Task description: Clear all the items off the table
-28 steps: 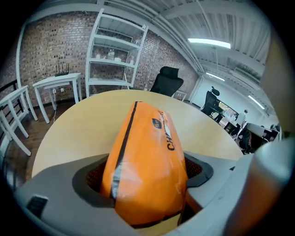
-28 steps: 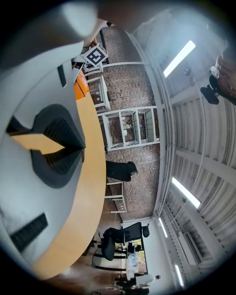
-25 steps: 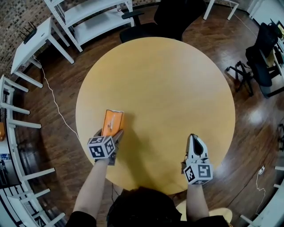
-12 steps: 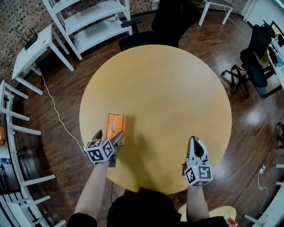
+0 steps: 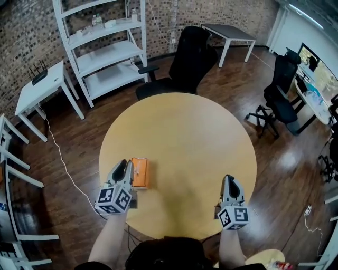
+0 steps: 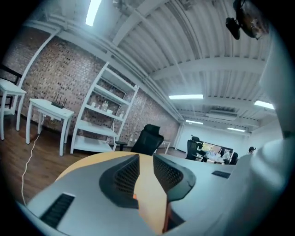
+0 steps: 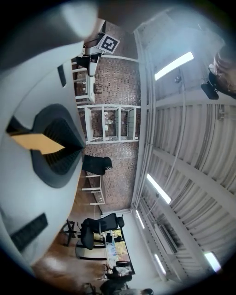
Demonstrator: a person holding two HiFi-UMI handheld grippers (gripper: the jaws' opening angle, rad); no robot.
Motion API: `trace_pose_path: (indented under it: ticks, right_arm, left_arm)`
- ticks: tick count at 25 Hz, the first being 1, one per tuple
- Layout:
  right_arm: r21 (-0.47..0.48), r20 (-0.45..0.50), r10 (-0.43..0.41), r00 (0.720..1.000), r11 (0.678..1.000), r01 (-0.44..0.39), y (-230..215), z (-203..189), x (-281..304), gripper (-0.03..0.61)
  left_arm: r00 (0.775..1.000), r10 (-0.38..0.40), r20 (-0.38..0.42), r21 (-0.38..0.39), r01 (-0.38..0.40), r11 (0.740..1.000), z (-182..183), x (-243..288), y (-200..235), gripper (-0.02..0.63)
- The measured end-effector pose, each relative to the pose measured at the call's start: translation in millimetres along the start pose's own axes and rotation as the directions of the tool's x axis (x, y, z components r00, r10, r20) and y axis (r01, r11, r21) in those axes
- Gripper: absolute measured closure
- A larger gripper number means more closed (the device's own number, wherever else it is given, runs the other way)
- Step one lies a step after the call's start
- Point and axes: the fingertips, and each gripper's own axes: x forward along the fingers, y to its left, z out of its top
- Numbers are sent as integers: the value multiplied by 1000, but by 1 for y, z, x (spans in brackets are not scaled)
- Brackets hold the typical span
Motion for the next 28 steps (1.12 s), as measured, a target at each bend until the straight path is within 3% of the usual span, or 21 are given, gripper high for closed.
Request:
trace_pose_path:
  ticks: [2,3,4,6,9,14,21,28]
  right_arm:
    - [-1,35,-16,999,1000,16,0,14,-11,575]
    - [0,51,-25,998,1000,25,-1,20,-17,574]
    - [3,65,-33,997,999,33,-3,25,-23,575]
    - [11,90,-52,995,999,51,-10,31,-33,575]
    - [14,121,-77,990,997,76,-18,36,-44,575]
    - [0,143,-80,987,997,81,-18,47,-56,575]
    - [12,167,-97,981,995,96,-25,59,-65,575]
    - [14,185,-121,975,993,121,-23,65,-74,575]
  left_arm:
    - [997,-76,23,46,75,996,13,-7,-19,545]
    - [993,-116,24,84,114,990,17,-11,-30,608]
    - [987,-157,20,123,153,981,20,-16,-42,621]
    - [972,-234,10,173,228,958,20,-24,-66,621]
    - [951,-309,25,180,299,937,19,-29,-90,621]
    - [937,-342,66,139,330,934,23,-26,-108,621]
    - [923,-374,89,163,357,920,32,-18,-129,623]
    - [913,-392,117,125,378,918,38,-15,-131,623]
